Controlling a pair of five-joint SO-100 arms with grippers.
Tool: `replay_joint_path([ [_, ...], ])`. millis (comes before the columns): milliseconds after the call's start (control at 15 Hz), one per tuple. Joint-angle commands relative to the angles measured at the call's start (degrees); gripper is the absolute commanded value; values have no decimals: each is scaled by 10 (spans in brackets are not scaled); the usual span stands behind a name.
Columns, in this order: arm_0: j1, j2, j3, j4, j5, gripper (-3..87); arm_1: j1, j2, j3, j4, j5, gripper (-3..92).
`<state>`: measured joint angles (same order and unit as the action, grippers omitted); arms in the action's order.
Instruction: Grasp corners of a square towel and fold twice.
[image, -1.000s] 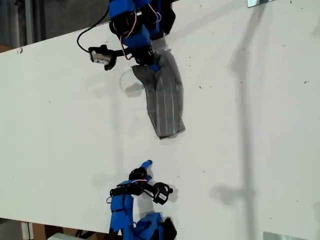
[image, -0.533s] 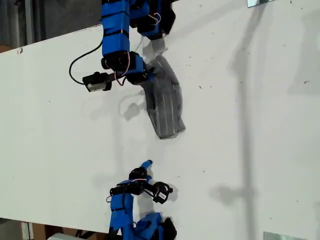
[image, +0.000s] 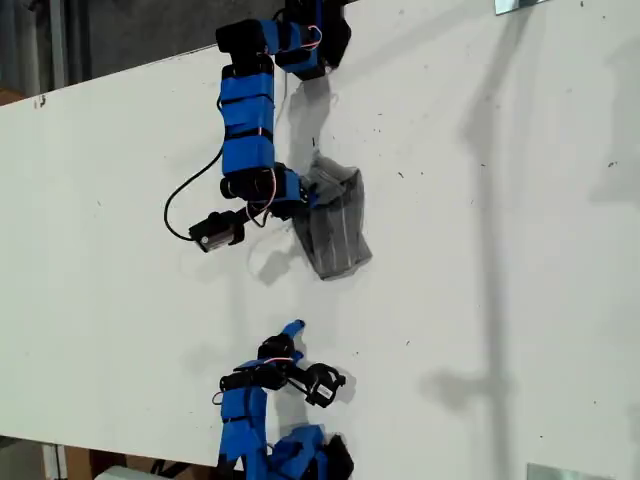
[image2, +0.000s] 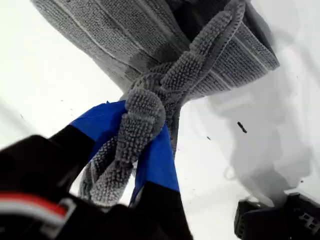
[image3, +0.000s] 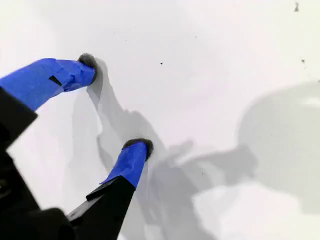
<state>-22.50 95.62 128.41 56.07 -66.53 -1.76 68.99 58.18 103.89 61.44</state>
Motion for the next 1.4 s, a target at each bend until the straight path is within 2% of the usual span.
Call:
replay_joint_path([
  [0,1,3,-7,5,-7,261,-19,42,-33,-59,-44,-1],
  [400,1,3,-6,5,-9,261,-27,48,-23,-156,-84,-1],
  [467,1,3,-6,5,-9,261,-26,49,-23,-163,-84,32],
  [533,1,3,-6,5,-9,261,-26,54,-23,-171,-86,137],
  [600,1,3,-6,5,-9,261,-28,61,-23,-181,-93,187],
  [933,1,3,-6,5,-11,261,-43,120,-7,-248,-149,209],
  [1067,1,3,-6,5,-11,261,-30,152,27,-243,-140,210],
  [1333,1,3,-6,5,-11,261,38,174,163,-134,-35,186],
])
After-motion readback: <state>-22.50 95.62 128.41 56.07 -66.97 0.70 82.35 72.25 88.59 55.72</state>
